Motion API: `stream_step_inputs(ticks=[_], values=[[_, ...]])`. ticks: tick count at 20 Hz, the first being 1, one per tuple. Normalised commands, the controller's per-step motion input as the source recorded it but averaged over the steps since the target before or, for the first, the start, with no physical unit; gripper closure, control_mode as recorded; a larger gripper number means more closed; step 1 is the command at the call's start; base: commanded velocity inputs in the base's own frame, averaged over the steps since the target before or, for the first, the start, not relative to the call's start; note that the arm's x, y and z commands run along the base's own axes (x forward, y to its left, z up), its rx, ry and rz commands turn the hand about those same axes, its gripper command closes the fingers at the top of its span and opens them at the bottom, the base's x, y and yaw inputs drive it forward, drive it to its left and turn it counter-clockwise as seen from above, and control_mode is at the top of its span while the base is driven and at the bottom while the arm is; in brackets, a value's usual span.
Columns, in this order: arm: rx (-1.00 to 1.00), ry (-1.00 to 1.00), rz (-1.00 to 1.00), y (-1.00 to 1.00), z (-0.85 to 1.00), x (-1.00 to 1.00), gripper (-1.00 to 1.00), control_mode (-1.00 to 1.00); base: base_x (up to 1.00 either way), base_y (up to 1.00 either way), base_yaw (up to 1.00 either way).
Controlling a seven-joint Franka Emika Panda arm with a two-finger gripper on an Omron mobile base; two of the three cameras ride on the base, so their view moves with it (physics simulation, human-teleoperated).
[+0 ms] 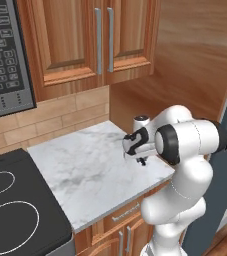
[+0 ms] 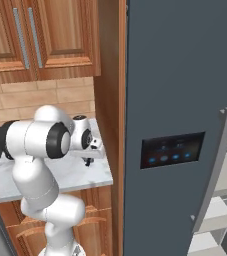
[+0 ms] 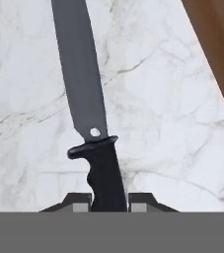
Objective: Retrieve the butter from the fridge and place it on a plate on the dining table. Then retrieve the butter knife by the fridge and place it near the plate.
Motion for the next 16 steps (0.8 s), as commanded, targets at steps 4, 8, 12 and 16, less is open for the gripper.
stream_step_inputs(ticks=[4, 8, 12, 16], values=[[0.0, 0.0, -0.05, 0.3, 0.0, 0.0, 1.0, -1.0, 0.0, 0.0, 0.0], [0.0, 0.01, -0.03, 0.32, 0.0, -0.09, 1.0, -1.0, 0.0, 0.0, 0.0], [0.04, 0.0, 0.0, 0.02, 0.11, -0.42, 1.0, -1.0, 0.0, 0.0, 0.0], [0.18, -0.01, 0.02, -0.16, 0.61, -0.73, 1.0, -1.0, 0.0, 0.0, 0.0]])
